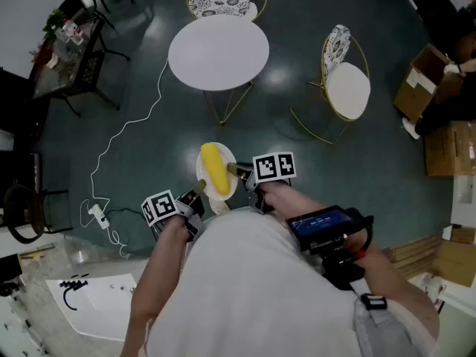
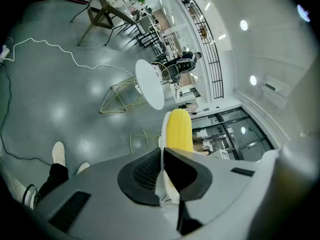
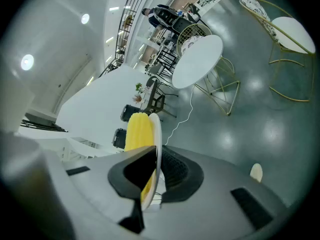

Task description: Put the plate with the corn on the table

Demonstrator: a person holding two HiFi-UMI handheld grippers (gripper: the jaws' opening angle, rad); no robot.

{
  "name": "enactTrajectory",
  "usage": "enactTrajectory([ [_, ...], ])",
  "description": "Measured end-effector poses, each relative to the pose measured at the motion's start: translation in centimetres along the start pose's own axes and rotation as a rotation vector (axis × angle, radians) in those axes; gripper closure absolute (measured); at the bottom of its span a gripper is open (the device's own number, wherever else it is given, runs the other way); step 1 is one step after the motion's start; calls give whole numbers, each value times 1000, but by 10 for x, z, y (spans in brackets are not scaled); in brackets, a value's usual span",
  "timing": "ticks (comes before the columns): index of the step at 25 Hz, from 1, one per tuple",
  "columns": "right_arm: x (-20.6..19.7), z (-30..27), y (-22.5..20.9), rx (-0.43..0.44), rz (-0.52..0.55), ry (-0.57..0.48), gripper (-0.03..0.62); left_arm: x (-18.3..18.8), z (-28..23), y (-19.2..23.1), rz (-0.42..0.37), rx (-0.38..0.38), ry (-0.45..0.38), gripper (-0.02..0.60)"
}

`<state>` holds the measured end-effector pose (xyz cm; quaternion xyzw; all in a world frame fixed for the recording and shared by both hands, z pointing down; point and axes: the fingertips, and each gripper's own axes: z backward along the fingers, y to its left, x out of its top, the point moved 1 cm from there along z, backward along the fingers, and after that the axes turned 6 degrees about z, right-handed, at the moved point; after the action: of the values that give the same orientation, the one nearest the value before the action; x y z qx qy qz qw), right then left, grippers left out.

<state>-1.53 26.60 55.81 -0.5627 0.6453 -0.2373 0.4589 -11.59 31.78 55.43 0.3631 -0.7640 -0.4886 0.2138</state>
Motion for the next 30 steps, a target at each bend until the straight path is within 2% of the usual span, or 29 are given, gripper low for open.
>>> enactTrajectory([
  [3, 2, -2, -4, -18, 16, -2, 560, 2, -3, 0, -5, 1, -3, 558],
  [7, -3, 30, -11, -9, 14, -43, 560, -29, -15, -11, 9, -19, -18, 558],
  [10, -1, 26, -12, -12, 16, -41, 560, -25, -17, -9, 11, -17, -25, 558],
  [15, -14, 64, -28, -1, 16, -43, 560, -65, -33, -19, 3, -4, -42, 558],
  [30, -11, 76, -37, -1, 24, -21, 560, -74, -46, -23, -4, 11, -58, 558],
])
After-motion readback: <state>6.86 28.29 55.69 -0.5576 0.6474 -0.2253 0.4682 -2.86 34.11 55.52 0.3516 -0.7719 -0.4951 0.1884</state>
